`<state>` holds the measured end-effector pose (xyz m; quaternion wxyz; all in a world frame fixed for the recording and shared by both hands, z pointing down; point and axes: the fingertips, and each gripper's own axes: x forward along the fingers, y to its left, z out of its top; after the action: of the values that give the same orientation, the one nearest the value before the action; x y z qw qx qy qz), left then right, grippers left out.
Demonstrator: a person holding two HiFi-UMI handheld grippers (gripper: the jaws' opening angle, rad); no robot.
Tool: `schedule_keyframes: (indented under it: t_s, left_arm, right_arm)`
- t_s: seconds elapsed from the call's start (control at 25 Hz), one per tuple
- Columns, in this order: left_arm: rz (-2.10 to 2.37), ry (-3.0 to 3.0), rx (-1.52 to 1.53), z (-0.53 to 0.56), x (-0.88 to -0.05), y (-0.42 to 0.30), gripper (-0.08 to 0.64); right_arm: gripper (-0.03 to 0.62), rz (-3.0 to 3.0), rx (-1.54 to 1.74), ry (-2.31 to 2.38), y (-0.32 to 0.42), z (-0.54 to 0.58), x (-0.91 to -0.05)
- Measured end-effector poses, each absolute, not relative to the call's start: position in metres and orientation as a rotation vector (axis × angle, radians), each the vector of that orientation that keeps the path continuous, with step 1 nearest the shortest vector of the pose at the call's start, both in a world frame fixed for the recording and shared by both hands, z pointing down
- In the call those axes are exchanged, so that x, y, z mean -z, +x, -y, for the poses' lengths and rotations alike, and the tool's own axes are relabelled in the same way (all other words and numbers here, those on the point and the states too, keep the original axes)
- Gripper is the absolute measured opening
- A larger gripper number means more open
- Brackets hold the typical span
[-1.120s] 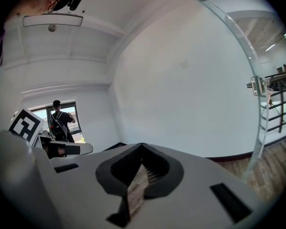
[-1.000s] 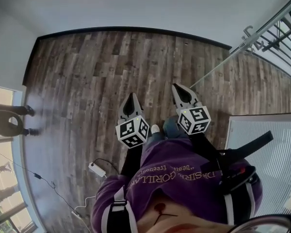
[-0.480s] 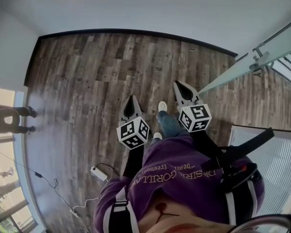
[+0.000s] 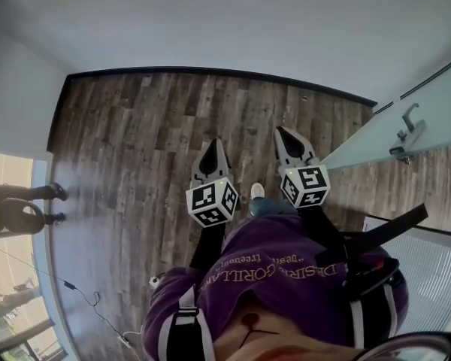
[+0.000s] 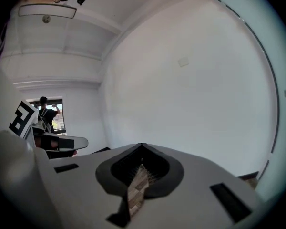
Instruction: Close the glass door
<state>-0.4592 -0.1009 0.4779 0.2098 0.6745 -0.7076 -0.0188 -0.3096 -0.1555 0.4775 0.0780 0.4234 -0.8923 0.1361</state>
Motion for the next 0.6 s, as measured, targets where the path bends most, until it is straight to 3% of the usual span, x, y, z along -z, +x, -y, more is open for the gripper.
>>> schedule_keyframes:
  t_s: [0.6]
  left_arm:
    - [1.803,1.993,-0.035,0.209,-0.500,-0.419,0.002]
  right_arm:
    - [-0.003,2.531,-0.472,1.544,-0.247,0.238,-0.494]
